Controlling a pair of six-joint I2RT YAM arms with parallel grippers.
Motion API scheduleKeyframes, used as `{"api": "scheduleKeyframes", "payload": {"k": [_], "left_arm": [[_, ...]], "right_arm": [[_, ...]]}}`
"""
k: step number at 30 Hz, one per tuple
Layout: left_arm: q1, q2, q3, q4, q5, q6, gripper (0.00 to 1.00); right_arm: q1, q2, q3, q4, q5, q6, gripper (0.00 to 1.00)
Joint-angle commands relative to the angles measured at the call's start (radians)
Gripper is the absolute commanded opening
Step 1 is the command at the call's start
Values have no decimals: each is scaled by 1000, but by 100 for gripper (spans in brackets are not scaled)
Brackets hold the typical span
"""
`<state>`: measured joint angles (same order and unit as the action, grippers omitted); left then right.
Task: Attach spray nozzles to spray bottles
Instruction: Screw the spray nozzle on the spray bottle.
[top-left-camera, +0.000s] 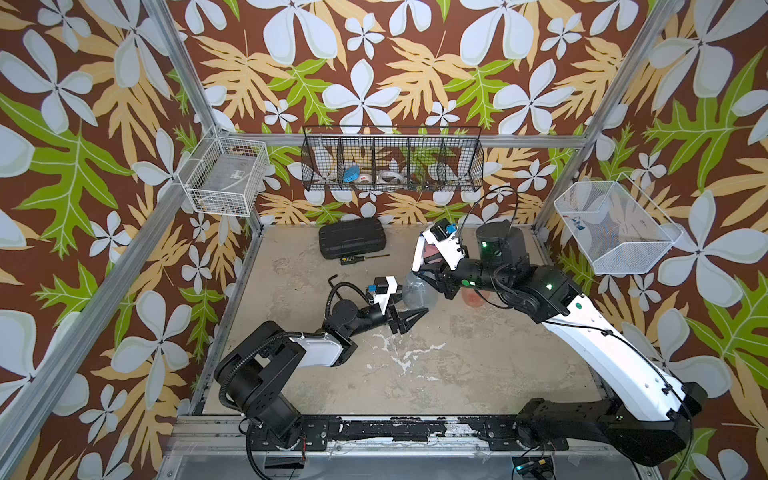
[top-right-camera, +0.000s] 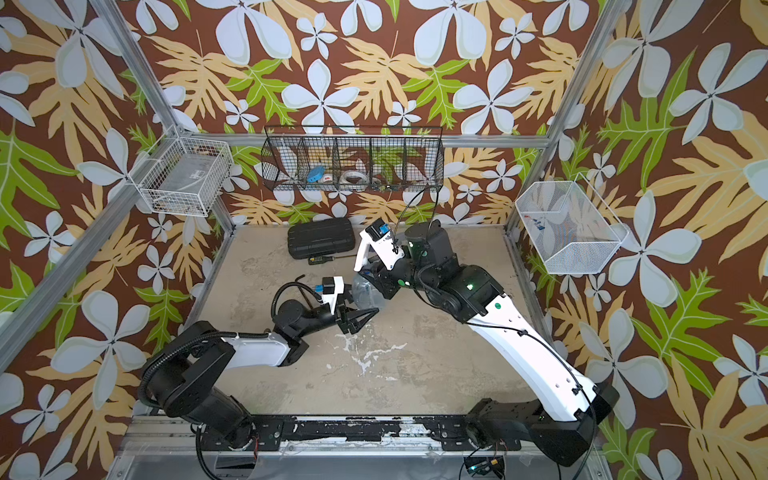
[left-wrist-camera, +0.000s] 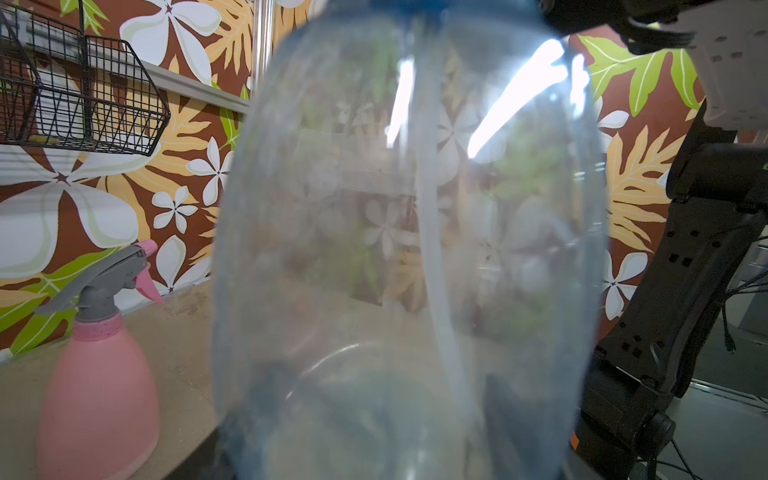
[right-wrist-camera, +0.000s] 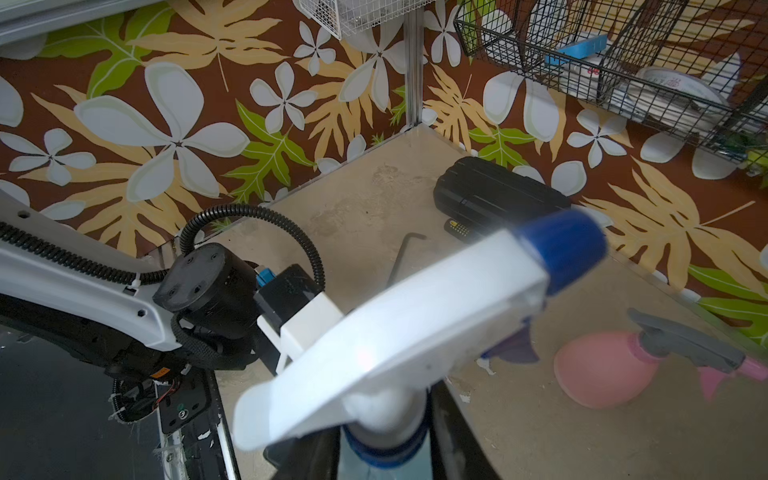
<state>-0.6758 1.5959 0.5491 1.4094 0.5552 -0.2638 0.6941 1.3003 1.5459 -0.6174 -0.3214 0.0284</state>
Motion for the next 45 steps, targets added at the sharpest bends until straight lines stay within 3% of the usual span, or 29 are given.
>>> {"api": "scheduleKeyframes", "payload": {"k": [1,9,17,25,31,38,45], "left_arm": [[7,-4,6,23,-1,0,46],[18,-28,25,-17,-32,5,45],[21,-66,22,-46,-225,66,45],[16,-52,27,95,-386,38,44],[-30,-29,41,118,-544,162,45],[-101,15,55,142,-781,322,45],[-117,27,38,149,-809,312,45]], "right_arm": [[2,-1,3,-9,-7,-3,18],[4,-2,-32,-4,44,-12,3],[4,9,-123,19,204,30,0],[10,-11,-257,164,319,261,0],[48,38,-245,123,421,431,0],[148,118,-192,18,688,647,0],[168,212,-91,-100,786,761,0]]}}
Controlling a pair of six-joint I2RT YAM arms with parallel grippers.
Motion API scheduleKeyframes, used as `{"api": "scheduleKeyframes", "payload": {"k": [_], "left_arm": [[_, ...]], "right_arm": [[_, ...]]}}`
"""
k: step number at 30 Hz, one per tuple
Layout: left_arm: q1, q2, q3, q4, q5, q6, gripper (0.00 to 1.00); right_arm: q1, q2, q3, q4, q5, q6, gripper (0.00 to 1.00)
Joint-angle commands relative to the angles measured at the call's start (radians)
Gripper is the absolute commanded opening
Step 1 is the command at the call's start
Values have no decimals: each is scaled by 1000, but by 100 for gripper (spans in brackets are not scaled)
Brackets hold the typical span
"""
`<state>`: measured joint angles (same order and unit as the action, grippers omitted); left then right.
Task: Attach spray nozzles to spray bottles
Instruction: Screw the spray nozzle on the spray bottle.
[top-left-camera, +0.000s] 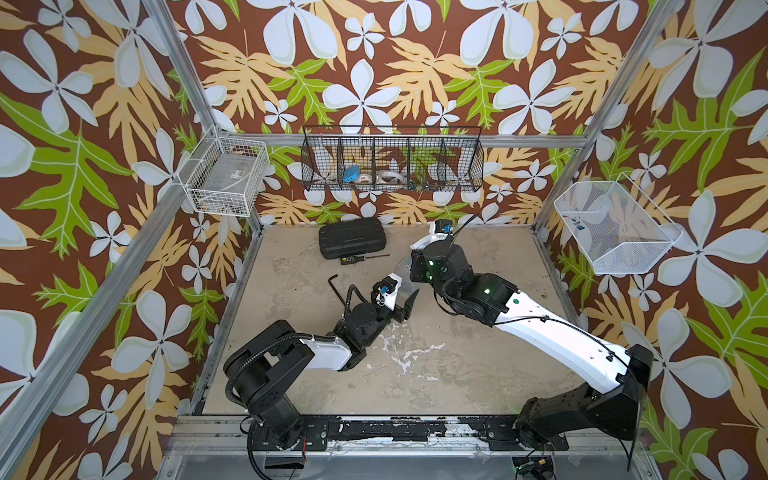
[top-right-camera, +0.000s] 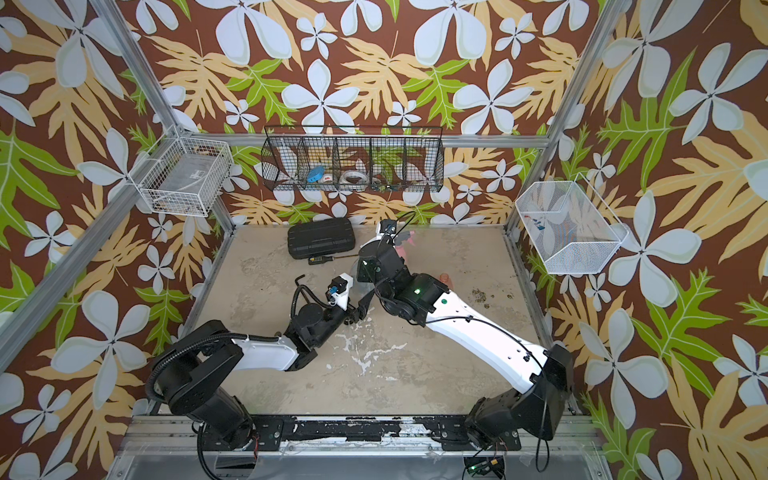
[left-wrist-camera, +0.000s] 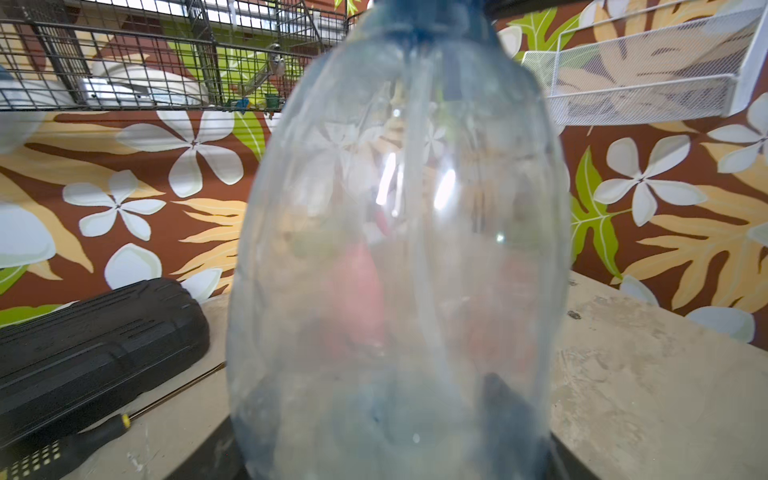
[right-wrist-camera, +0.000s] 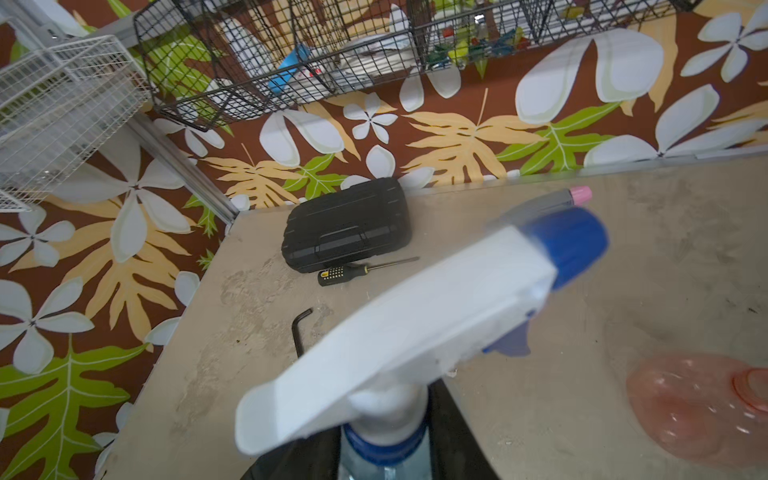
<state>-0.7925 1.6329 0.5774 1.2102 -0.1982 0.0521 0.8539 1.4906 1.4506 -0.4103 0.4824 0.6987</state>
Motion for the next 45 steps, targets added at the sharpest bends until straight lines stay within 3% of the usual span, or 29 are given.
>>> {"api": "scheduleKeyframes", "payload": {"k": [1,6,12,17,21,23,28,33,38,42,45], "left_arm": [[-1,-10,4,352,-56,-8,45],[0,-10,-24,365,-21,-19,45],[1,1,-64,404,70,-48,45],[3,11,-82,429,143,-90,45],[12,15,-83,439,242,-140,45],[20,19,-83,453,289,-176,45],[32,28,-82,483,354,-238,45],[32,25,-79,477,359,-252,45],[31,11,-79,453,289,-248,44],[32,7,-79,456,248,-242,44],[32,4,-78,459,240,-238,44]], "right_arm": [[8,22,10,-310,-15,92,0],[8,10,49,-298,-63,19,1],[8,-36,134,-283,-267,-283,48],[-13,-123,143,-301,-456,-450,70],[-108,-218,92,-246,-664,-498,70],[-131,-261,72,-206,-719,-519,65],[-136,-301,44,-123,-712,-578,43],[-136,-245,71,-128,-701,-574,41],[-136,-248,34,-52,-629,-469,32],[-135,-261,-5,6,-595,-407,33],[-134,-259,-1,-6,-637,-401,34]]}}
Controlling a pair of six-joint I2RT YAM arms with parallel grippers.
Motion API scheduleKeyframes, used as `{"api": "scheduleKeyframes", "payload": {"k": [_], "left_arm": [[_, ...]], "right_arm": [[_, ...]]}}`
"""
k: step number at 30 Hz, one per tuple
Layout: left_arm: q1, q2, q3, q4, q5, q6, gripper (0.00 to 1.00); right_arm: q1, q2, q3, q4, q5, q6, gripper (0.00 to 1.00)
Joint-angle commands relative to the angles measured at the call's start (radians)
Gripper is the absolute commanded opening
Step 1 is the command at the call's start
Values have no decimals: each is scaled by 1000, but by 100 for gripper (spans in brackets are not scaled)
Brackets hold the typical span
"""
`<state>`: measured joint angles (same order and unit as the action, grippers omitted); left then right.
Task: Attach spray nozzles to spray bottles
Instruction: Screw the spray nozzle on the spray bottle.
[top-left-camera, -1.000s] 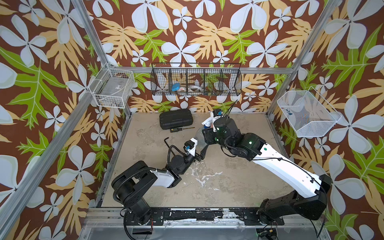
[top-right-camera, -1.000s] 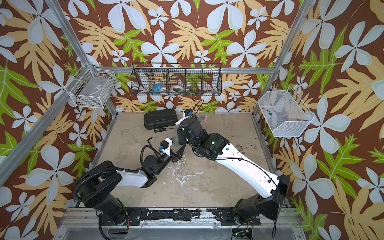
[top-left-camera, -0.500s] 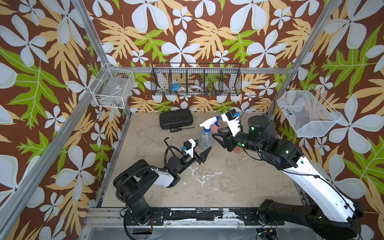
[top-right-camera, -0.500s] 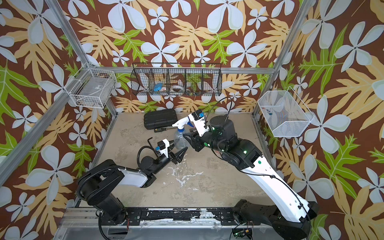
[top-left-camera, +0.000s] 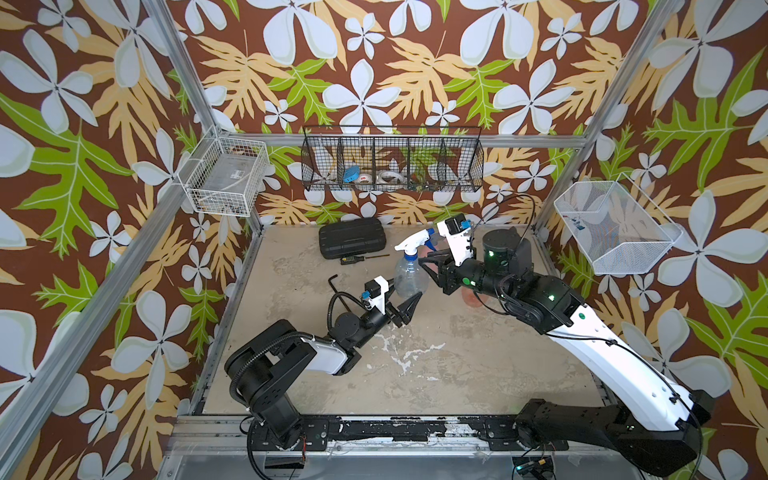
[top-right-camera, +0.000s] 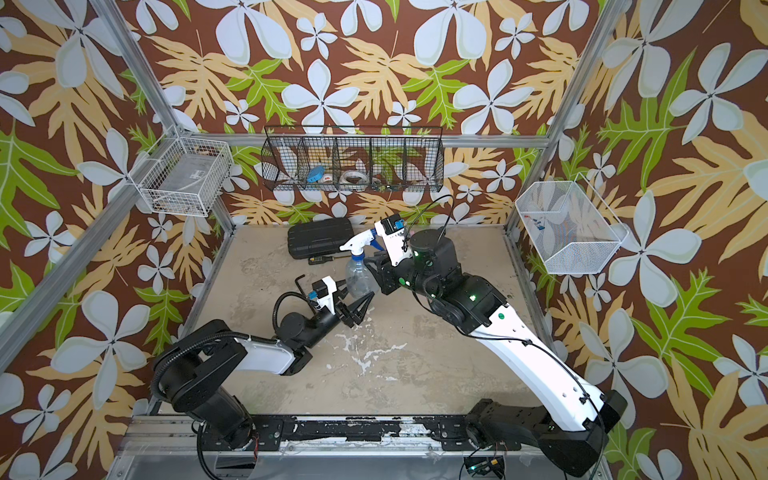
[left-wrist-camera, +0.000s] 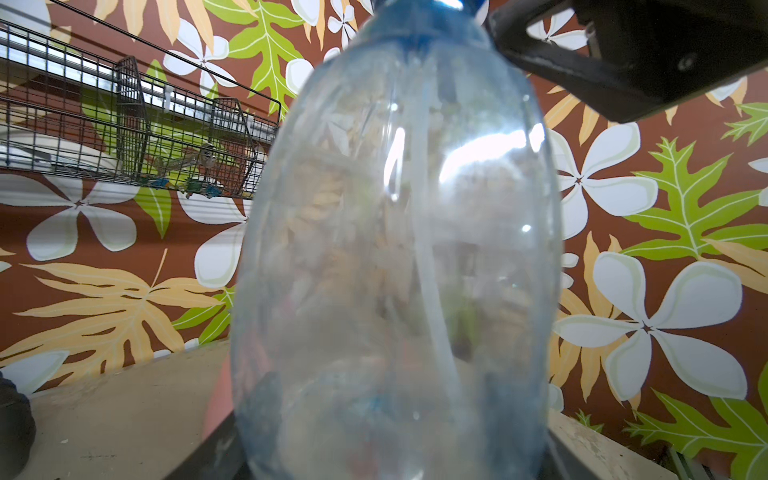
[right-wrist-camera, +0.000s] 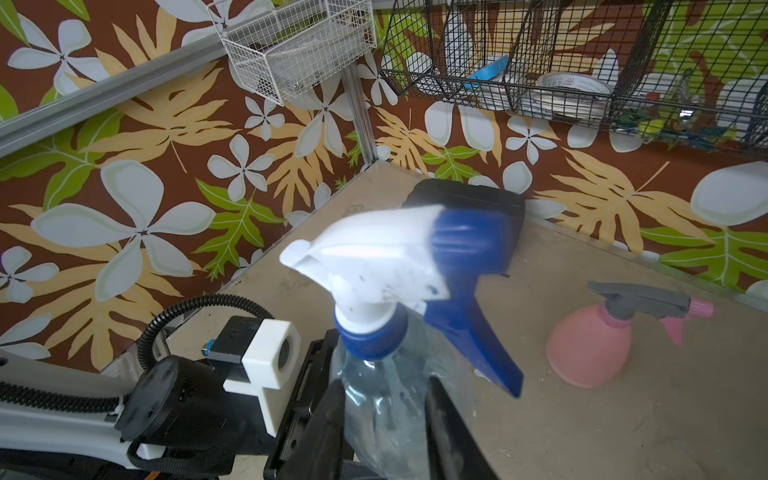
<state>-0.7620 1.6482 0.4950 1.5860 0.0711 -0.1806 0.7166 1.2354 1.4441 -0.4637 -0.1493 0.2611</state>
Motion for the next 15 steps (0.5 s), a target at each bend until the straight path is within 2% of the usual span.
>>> {"api": "scheduleKeyframes", "payload": {"k": [1,5,8,11,15], "left_arm": [[1,-15,4,77,-28,0,44],[12,-32,8,25,22,12,44],[27,-41,11,-4,92,3,44],[40,-50,15,-34,184,-4,44],[48,-54,23,-47,287,-30,45]], "right_arm": [[3,-9,8,39,-16,34,35],[2,-60,19,0,5,-9,49],[-13,-77,46,-32,17,-61,65],[-73,-66,71,-36,-83,-88,81],[-104,-15,106,-40,-193,-121,88]]}}
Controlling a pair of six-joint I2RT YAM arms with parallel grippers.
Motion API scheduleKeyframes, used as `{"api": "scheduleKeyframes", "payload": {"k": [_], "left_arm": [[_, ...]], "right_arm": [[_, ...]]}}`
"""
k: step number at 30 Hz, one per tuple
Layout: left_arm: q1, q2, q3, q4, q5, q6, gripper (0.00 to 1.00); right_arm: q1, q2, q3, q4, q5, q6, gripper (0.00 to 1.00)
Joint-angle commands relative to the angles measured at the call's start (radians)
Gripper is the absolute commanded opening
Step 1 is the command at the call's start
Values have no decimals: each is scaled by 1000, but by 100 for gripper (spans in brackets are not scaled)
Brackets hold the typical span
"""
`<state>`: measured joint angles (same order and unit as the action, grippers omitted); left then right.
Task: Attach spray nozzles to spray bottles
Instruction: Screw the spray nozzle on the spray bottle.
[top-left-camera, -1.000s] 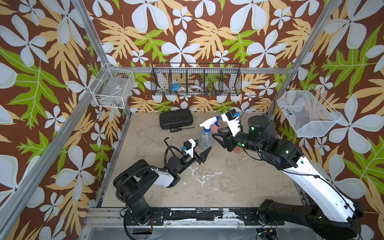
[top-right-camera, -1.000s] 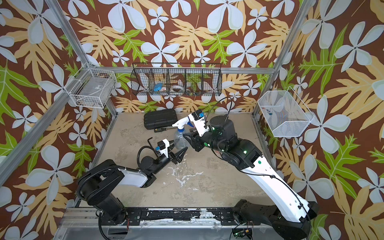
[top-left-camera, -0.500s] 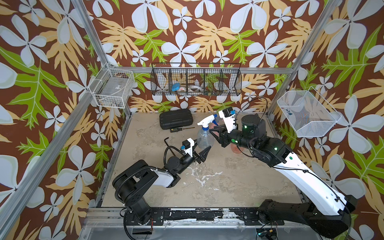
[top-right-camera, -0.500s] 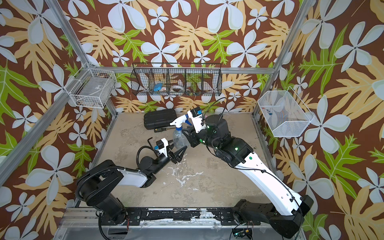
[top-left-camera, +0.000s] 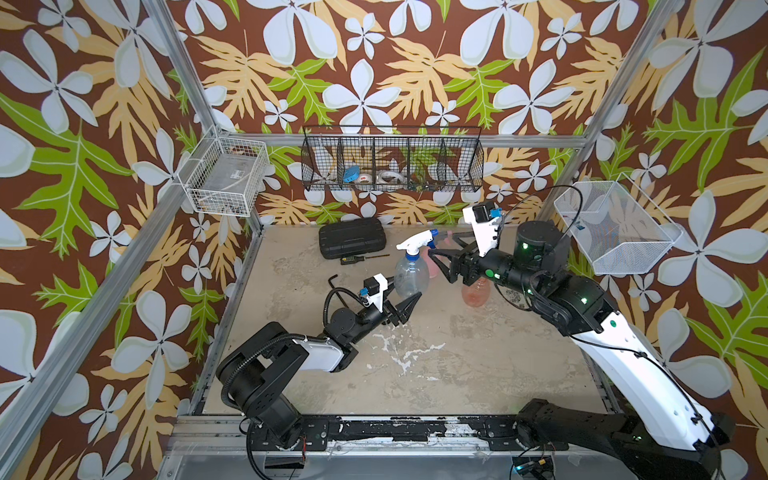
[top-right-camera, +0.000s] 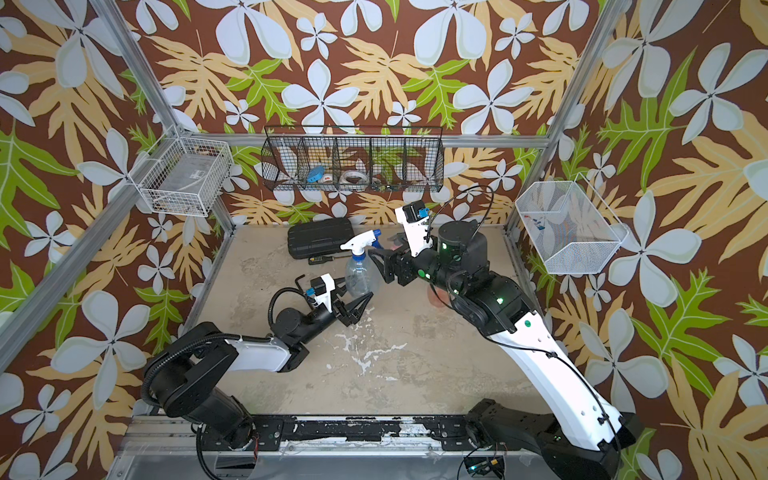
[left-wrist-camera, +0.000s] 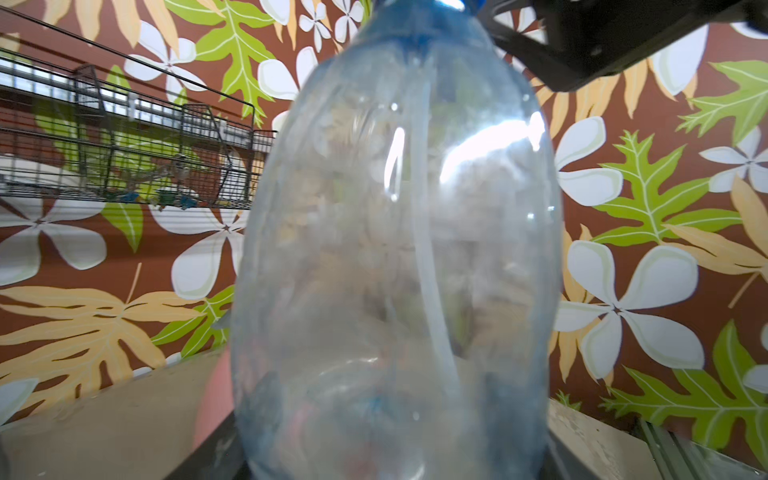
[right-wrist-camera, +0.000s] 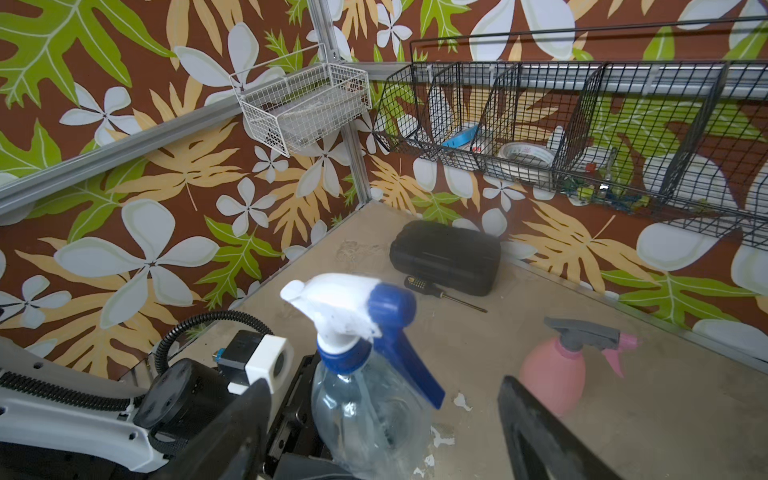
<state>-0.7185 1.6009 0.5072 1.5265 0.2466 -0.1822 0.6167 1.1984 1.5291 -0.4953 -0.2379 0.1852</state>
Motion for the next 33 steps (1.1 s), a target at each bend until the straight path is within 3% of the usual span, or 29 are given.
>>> {"api": "scheduleKeyframes", "payload": {"k": [1,5,12,20,28,33], "left_arm": [[5,-6,12,11,130,-36,45],[6,-4,19,6,144,-51,45],[7,4,24,-20,97,-33,45],[9,8,36,-35,66,-22,44],[7,14,45,-53,62,-23,44],[7,13,42,-42,67,-31,44]], "right_arm": [[-4,36,31,-13,-124,-50,88],[-5,61,40,-11,-182,-41,88],[-3,2,-30,15,-208,-5,72],[11,-43,-86,33,-220,36,66],[211,-5,-76,69,-92,66,60],[235,14,-30,0,-12,39,57]]}}
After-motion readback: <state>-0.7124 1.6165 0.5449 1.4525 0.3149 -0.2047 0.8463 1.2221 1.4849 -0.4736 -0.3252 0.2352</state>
